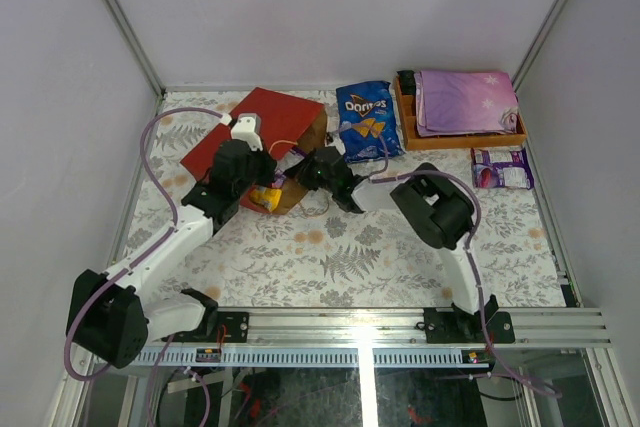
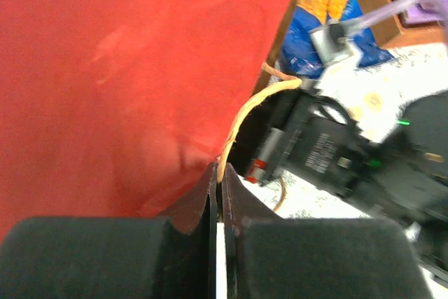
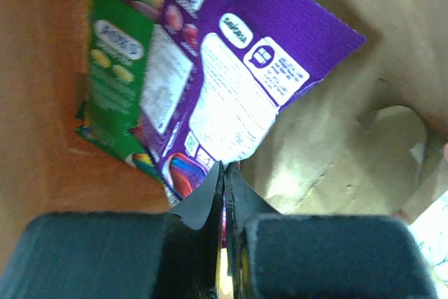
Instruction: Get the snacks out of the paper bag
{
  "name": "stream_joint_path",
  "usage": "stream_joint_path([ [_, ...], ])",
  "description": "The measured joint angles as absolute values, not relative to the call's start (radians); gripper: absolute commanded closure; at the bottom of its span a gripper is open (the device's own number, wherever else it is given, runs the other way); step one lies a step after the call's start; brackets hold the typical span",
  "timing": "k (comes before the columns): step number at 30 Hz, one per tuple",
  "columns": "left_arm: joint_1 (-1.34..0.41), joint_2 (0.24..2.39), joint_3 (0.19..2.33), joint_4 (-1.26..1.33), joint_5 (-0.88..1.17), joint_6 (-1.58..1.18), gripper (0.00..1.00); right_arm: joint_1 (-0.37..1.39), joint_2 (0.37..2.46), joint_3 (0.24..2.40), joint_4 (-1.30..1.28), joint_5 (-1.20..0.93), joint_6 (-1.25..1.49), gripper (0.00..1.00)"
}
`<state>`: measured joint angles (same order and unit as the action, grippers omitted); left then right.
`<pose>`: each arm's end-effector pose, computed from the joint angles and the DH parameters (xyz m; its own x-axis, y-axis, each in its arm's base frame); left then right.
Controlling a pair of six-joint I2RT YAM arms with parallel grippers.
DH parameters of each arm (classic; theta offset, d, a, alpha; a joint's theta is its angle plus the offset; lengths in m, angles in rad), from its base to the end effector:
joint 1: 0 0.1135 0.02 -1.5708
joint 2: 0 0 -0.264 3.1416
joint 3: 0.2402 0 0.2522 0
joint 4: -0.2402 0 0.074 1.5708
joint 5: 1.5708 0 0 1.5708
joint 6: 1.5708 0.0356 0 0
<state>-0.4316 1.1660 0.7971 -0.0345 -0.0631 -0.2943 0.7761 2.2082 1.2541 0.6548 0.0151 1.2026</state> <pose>0.2433 -0.1096 0.2808 -0.4470 -0.1128 -0.8874 0.2457 0.9384 -0.2431 0.3375 0.3306 0.1282 -0.7196 0.6008 -0.3481 -0.0521 0.4532 0.8899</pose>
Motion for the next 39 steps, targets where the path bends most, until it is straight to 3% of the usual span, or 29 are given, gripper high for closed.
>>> stream_joint_path([
  [12, -0.43, 1.183, 0.821, -0.072, -0.268, -0.337, 1.0, 0.776, 1.744, 1.111, 0.554, 0.077, 0.974, 1.0],
  [20, -0.423, 1.157, 0.821, -0.072, -0.315, -0.363, 1.0, 0.759, 1.291, 0.819, 0.468, 0.157, 0.882, 1.0],
  [24, -0.422, 1.14, 0.82, -0.07, -0.318, -0.37, 1.0, 0.609, 1.06, 0.662, 0.383, 0.157, 0.895, 1.0],
  [31, -0.418, 1.145, 0.821, -0.068, -0.292, -0.375, 1.0, 0.31, 0.888, 0.386, 0.312, 0.107, 0.932, 1.0],
  [39, -0.418, 1.173, 0.821, -0.069, -0.284, -0.374, 1.0, 0.233, 0.802, 0.195, 0.164, 0.067, 0.972, 1.0],
])
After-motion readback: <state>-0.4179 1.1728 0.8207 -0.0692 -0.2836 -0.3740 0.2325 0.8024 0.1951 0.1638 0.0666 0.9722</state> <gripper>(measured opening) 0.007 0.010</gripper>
